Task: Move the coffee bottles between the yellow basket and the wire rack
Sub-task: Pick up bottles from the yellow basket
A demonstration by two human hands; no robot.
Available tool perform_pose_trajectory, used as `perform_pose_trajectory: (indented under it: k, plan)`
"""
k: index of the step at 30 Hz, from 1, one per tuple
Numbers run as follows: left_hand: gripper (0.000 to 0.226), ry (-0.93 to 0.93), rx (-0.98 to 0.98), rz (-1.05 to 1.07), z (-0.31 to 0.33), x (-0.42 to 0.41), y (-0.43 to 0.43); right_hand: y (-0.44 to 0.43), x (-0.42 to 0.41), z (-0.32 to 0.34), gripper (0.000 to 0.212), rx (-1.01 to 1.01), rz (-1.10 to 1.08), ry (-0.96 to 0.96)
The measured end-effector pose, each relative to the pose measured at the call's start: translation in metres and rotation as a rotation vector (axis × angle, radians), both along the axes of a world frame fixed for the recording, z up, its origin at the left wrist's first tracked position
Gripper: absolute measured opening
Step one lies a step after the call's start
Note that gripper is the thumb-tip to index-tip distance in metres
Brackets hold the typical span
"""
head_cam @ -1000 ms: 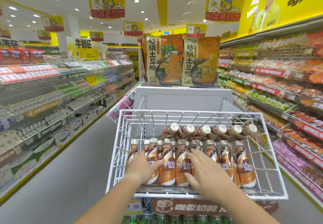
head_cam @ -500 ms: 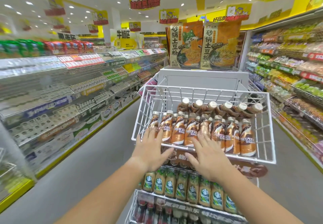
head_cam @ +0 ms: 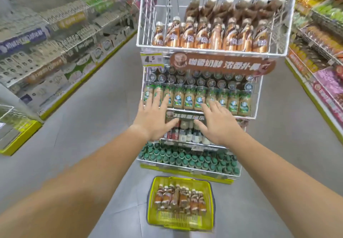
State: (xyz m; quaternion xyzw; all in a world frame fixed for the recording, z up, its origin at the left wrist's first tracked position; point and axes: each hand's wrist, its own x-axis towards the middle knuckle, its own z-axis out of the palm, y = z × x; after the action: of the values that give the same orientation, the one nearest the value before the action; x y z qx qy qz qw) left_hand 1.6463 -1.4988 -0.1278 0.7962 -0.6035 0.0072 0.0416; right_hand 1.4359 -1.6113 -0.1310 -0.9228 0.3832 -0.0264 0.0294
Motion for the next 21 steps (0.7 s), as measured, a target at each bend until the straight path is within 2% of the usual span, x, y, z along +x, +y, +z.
perform_pose_trajectory:
  k: [4,11,14,18,21]
  plan:
    - [0.091,0.045,0.081,0.010,-0.089,-0.013,0.020,0.022,-0.012,-0.089,0.076,0.123,0.007,0.087]
    - [0.092,0.085,0.304,0.043,-0.299,-0.041,0.047,0.045,-0.046,-0.294,0.075,0.262,0.007,0.220]
    - [0.091,0.121,0.397,0.047,-0.388,-0.056,0.051,0.054,-0.064,-0.386,0.074,0.335,-0.019,0.235]
    - [0.084,0.171,0.409,0.044,-0.503,-0.078,0.051,0.062,-0.083,-0.510,0.074,0.451,-0.066,0.277]
    - [0.089,0.168,0.478,0.052,-0.584,-0.090,0.048,0.066,-0.091,-0.595,0.072,0.518,-0.112,0.254]
